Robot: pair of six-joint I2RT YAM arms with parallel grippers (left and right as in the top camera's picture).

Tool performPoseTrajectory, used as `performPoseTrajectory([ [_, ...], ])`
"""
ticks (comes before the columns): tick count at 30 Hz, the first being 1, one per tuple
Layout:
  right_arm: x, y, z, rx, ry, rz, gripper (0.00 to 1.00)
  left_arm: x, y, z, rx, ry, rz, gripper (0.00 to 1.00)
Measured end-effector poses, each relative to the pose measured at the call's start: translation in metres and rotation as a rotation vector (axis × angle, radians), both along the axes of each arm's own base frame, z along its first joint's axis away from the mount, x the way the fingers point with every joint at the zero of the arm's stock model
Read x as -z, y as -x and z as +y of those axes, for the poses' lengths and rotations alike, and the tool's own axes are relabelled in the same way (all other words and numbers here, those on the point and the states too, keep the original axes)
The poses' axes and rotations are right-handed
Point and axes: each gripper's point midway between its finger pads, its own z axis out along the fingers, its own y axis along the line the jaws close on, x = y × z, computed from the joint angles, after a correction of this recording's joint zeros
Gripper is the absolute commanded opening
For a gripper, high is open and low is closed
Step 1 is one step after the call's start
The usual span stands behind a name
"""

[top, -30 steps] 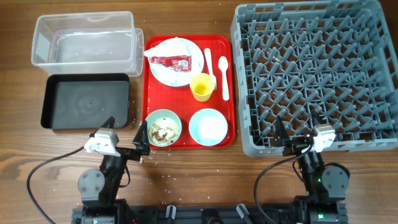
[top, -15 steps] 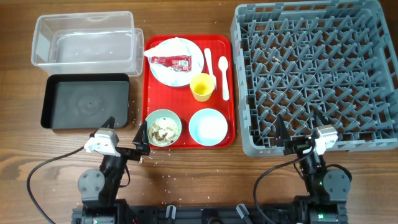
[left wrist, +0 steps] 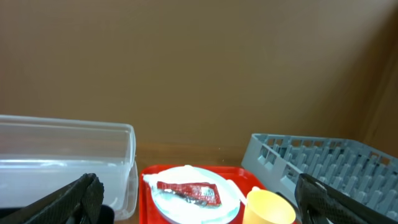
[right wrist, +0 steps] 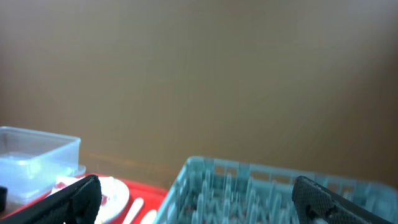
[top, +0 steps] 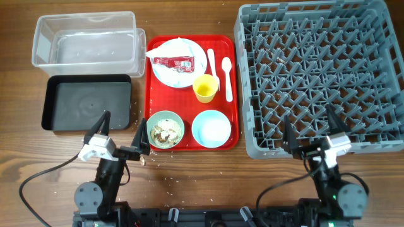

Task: Sort waste into correct bins and load items into the dishwasher rack
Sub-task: 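Reach the left gripper to the white plate and grasp the red wrapper and napkin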

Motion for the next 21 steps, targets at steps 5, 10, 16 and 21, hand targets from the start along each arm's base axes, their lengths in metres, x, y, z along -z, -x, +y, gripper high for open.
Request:
performPoseTrajectory([
  [5,-0.045,0.009,0.004,-0.010,0.034,-0.061,1.00,-0.035,0.010,-0.002,0.009,-0.003,-0.025,1.00],
  [10,-0.063,-0.011,0.014,-0.069,0.076,0.048,1.00,-0.081,0.010,-0.005,0.029,-0.008,0.017,1.00],
  [16,-0.064,-0.051,0.026,-0.170,0.079,0.347,1.00,-0.111,-0.029,-0.007,0.052,0.001,0.308,1.00],
  [21,-0.062,-0.073,0.026,-0.181,0.088,0.566,1.00,-0.122,-0.079,-0.012,0.084,-0.005,0.551,1.00],
])
